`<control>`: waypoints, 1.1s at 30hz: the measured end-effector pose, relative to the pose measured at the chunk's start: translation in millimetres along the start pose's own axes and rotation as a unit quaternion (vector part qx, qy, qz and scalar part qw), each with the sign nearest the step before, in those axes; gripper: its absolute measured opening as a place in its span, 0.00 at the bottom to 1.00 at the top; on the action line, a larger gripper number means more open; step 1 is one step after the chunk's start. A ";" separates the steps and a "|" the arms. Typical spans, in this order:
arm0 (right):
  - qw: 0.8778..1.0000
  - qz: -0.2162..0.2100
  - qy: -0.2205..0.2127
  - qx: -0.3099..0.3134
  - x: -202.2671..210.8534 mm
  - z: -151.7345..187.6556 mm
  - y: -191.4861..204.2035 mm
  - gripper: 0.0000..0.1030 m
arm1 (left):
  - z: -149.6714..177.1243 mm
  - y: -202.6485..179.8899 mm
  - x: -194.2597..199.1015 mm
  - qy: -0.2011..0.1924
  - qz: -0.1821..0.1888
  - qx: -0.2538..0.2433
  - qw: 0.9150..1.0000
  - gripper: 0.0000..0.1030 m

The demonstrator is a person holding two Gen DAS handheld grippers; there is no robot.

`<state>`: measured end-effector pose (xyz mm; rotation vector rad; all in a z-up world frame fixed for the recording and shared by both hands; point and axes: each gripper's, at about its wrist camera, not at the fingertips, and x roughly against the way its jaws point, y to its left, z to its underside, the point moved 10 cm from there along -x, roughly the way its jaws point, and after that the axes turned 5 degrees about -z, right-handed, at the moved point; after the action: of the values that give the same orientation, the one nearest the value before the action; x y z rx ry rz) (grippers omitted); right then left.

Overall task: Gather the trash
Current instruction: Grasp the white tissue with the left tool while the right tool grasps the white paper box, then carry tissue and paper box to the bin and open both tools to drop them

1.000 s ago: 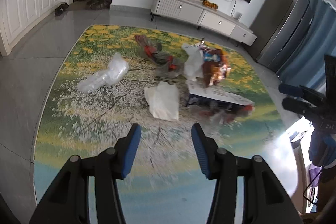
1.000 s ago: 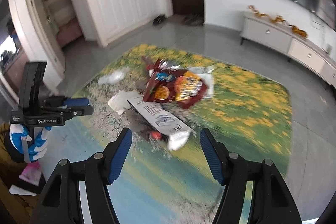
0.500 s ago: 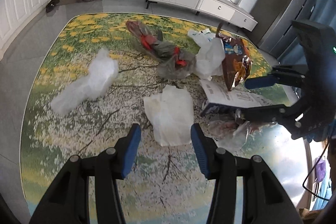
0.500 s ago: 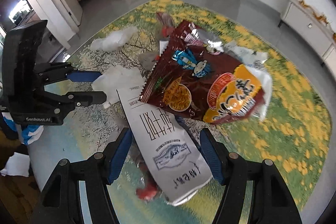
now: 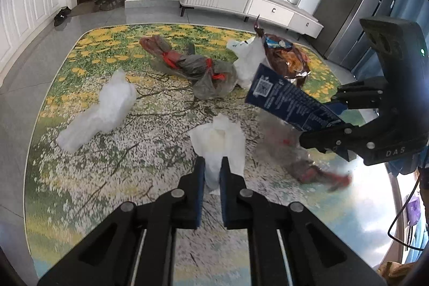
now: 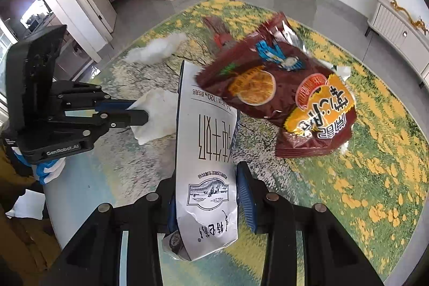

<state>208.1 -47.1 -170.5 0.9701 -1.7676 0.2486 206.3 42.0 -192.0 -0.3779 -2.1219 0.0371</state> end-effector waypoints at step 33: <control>0.980 -0.048 -0.109 -0.159 76.8 148.0 25.1 0.36 | 26.0 -56.4 115.9 -0.072 0.031 0.023 0.997 0.08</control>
<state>78.6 -154.5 -159.9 0.8709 -1.8805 -0.2062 112.1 24.1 -102.0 -0.4249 -2.2473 0.1533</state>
